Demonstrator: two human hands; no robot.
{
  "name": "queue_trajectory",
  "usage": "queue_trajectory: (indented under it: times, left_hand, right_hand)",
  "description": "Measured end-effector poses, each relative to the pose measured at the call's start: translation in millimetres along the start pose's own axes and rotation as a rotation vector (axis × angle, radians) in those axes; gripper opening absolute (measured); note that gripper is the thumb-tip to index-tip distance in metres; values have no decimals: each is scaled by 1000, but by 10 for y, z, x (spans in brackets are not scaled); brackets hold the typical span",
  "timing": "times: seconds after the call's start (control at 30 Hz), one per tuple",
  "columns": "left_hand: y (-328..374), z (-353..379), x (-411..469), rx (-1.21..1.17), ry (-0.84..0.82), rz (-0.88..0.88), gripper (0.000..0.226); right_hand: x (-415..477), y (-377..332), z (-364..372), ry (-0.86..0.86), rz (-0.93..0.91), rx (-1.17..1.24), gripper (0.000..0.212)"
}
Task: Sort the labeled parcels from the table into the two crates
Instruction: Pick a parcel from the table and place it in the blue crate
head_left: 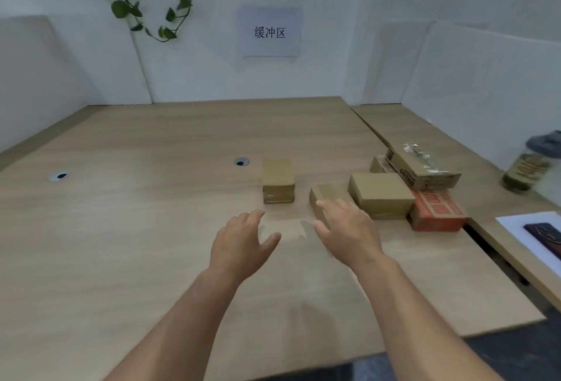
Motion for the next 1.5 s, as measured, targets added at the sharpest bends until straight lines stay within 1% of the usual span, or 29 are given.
queue_trajectory:
  times: [0.2,0.3,0.43,0.5,0.67,0.77,0.8,0.9,0.97,1.03,1.07,1.1,1.13,1.17,1.2,1.23,1.3,1.33,1.37,1.47,1.5]
  left_hand:
    - [-107,40,868,-46,-39,-20,62]
    - [-231,101,1279,-70,-56,-37,62]
    - [-381,277,1741,-80,-120,-58,61]
    - [-439,402,1951,-88,-133,-41,57]
    - [-553,745,2320,-38,-173,87,49]
    - [-639,875,2403,-40,-194,83,47]
    - [-662,887,2418,-53,-176,64,48]
    - [-746,843,2461,-119,-118,-62,53]
    - [-822,800,2475,-176,-135,-170,64]
    - [-884,771,2457,-262,-201,-263,80]
    - [-902,766,2429,-324,-237,-306,86]
    - [-925,767,2387,-399,-264,-356,86]
    - [-951,790,2352,-480,-279,-402,81]
    - [-975,808,2314,-552,-285,-445,76]
    - [-993,815,2276,-613,-283,-479,72]
    - [-999,817,2244,-673,-273,-508,71]
    - [-1007,803,2216,-792,-235,-559,72]
    - [-1003,780,2208,-835,-218,-575,73]
    - [-1004,757,2197,-862,-206,-589,75]
    - [-1003,666,2114,-901,-167,-590,80]
    - [-999,634,2065,-916,-161,-593,81]
  right_hand:
    - [861,100,80,-33,16,-58,47]
    - [1288,119,219,-96,45,-53,49]
    - [1754,132,550,-195,75,-47,51]
    - [1979,138,738,-220,105,-32,48]
    - [2363,181,1213,-277,172,33,35]
    - [2425,220,1398,-303,227,132,38]
    - [2422,218,1418,-300,247,213,40]
    - [2424,196,1436,-245,326,592,39]
    - [2480,149,1461,-213,336,727,35]
    - [2522,80,1498,-212,350,824,29]
    - [2534,40,1499,-228,346,850,33]
    - [2527,-7,1508,-259,337,858,43]
    - [2511,-42,1513,-285,330,858,55]
    - [2495,-60,1535,-304,332,855,63]
    - [2474,-75,1550,-325,333,850,64]
    - [2459,-82,1572,-351,332,848,58]
    - [2438,-113,1573,-426,330,867,35]
    - [2433,-138,1561,-456,321,891,29]
    - [2430,-162,1552,-483,299,914,30]
    - [2380,-268,1482,-551,165,929,49]
    - [2353,-313,1435,-559,129,924,49]
Point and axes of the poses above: each hand's wrist, its own x-axis towards the middle knuckle, its own z-axis out of the palm, y = z × x, the point moved 2 cm from there along x, towards the middle knuckle, and after that the axes turned 1 degree about x, right-handed, at the moved point
